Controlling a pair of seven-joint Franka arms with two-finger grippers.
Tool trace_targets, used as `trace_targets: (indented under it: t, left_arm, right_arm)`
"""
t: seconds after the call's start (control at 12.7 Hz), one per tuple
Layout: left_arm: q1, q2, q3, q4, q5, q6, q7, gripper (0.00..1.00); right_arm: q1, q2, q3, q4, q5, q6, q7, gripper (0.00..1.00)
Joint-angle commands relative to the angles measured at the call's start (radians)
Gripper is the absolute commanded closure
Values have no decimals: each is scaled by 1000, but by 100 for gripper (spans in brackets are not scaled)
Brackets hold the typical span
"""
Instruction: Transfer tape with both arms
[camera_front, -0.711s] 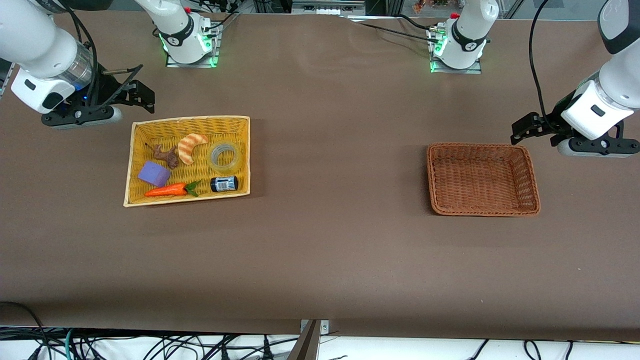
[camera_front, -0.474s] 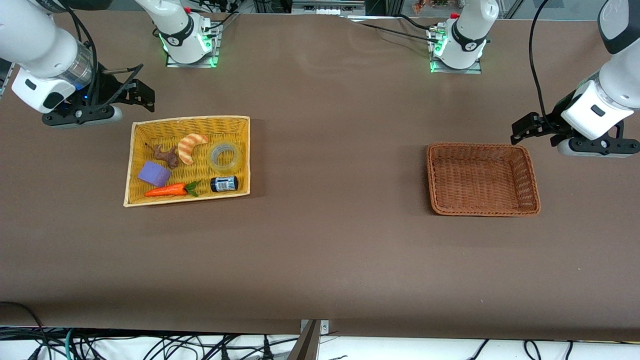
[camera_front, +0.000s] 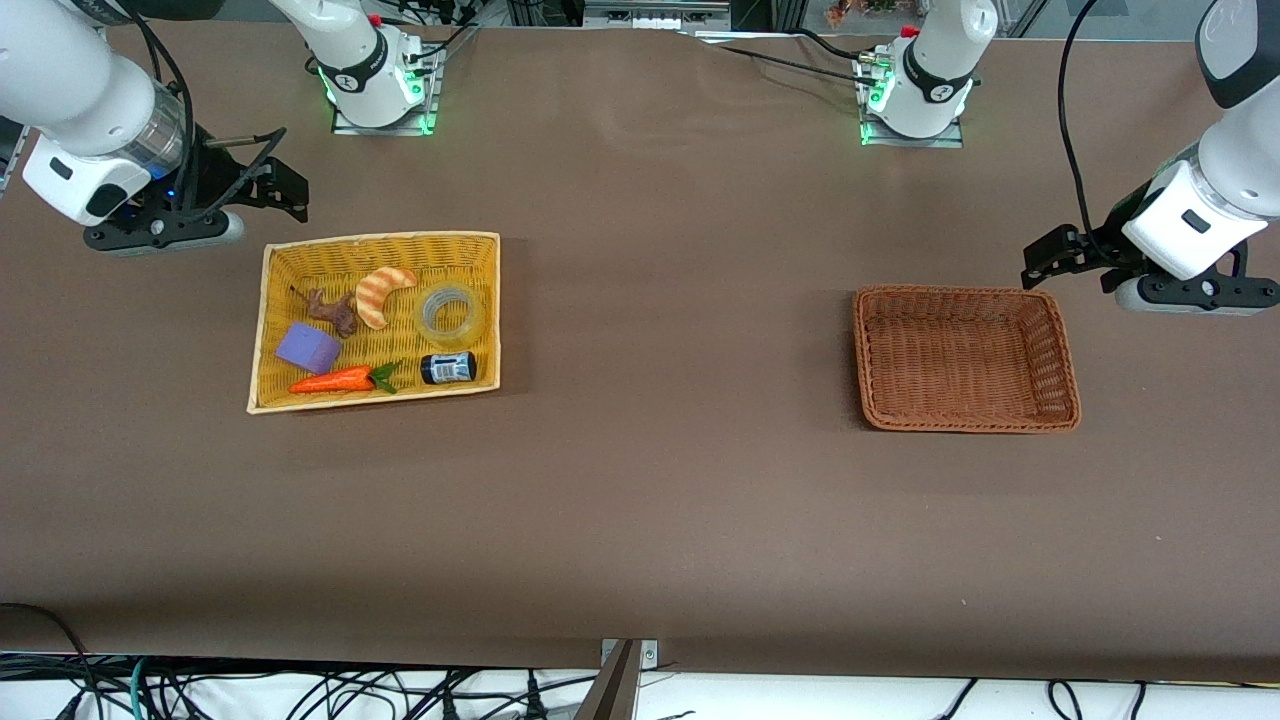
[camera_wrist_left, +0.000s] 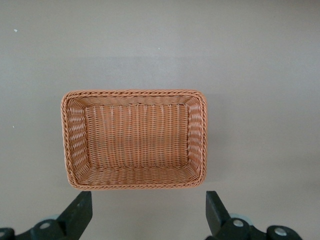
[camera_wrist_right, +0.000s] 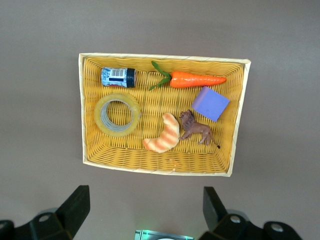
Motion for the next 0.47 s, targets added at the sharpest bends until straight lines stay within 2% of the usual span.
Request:
trace_targets:
  t: [0.0,0.39]
  left_arm:
    - [0,10,-2,26,23,-13,13,0]
    - [0,10,-2,26,23,-13,13,0]
  right_arm:
    - [-4,0,1,16,-9,-33,-13,0]
    - [-4,0,1,13,-10,-39,-13,0]
